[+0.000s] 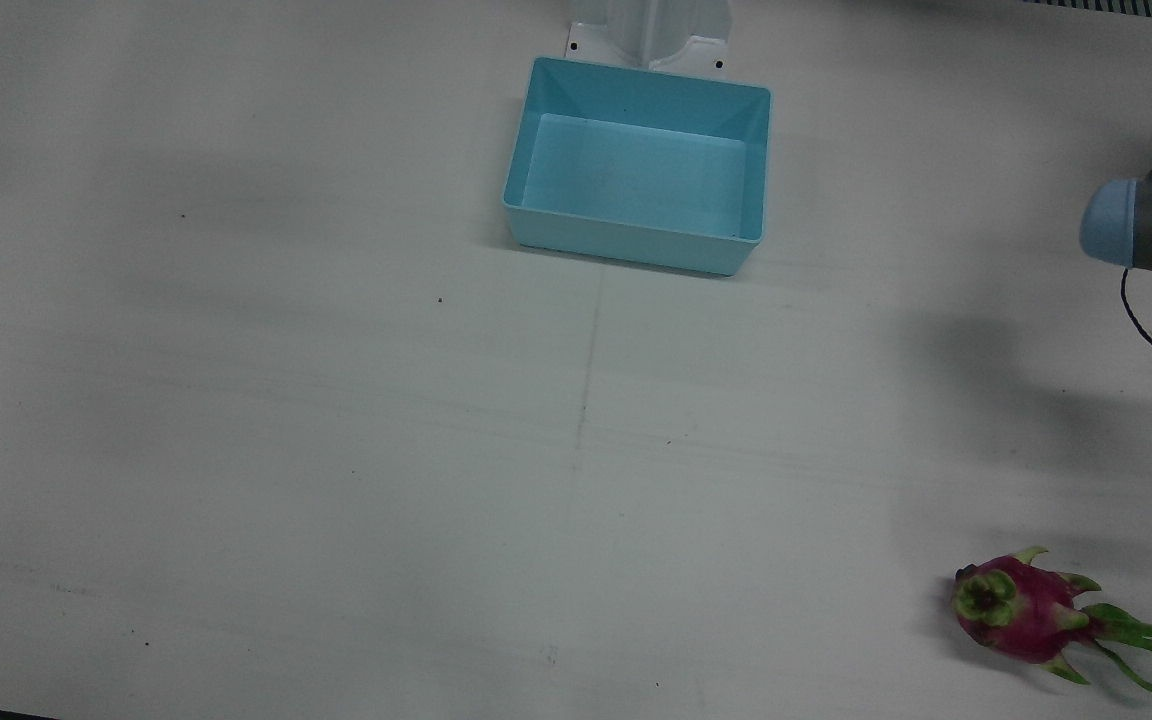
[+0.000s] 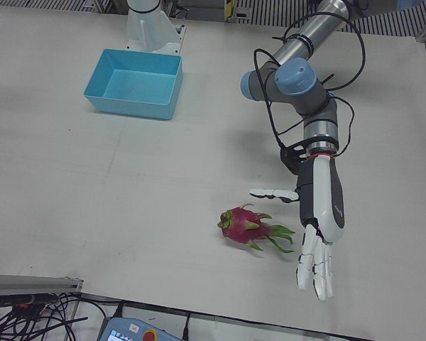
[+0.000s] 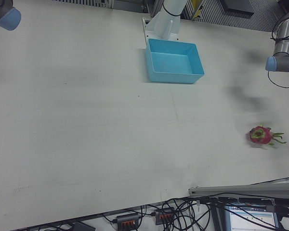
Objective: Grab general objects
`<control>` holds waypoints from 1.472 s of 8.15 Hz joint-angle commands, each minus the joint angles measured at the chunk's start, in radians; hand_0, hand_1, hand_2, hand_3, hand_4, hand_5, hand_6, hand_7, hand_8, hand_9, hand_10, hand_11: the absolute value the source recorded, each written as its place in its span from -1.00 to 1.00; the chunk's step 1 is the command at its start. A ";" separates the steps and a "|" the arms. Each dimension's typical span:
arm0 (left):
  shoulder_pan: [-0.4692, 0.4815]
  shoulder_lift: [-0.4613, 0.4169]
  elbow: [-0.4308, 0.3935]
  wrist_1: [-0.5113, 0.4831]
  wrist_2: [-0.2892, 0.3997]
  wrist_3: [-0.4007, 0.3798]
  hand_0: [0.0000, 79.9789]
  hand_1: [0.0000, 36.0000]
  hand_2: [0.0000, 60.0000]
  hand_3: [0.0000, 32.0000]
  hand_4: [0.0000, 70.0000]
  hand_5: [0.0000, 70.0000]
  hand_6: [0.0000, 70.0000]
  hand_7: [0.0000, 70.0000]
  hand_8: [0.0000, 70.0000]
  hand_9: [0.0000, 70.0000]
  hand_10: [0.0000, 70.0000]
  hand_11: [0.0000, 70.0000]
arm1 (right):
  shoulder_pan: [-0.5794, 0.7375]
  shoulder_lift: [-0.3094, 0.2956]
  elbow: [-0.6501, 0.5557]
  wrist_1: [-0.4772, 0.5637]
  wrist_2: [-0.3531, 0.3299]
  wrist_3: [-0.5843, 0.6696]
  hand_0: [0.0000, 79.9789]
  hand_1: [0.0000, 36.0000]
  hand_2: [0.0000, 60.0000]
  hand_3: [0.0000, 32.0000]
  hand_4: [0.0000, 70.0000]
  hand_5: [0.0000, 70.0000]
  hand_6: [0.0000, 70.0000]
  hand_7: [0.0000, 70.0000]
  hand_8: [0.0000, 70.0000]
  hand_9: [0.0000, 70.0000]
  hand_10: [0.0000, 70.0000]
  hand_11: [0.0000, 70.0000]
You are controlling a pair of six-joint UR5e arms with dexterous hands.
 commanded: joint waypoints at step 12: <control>-0.006 0.061 -0.278 0.113 0.291 0.369 0.29 0.02 -0.84 -1.00 -0.93 -0.98 -1.00 -0.91 -1.00 -1.00 -0.99 -0.91 | 0.000 0.000 0.000 0.000 0.000 0.000 -1.00 -1.00 -1.00 -1.00 -1.00 -1.00 -1.00 -1.00 -1.00 -1.00 -1.00 -1.00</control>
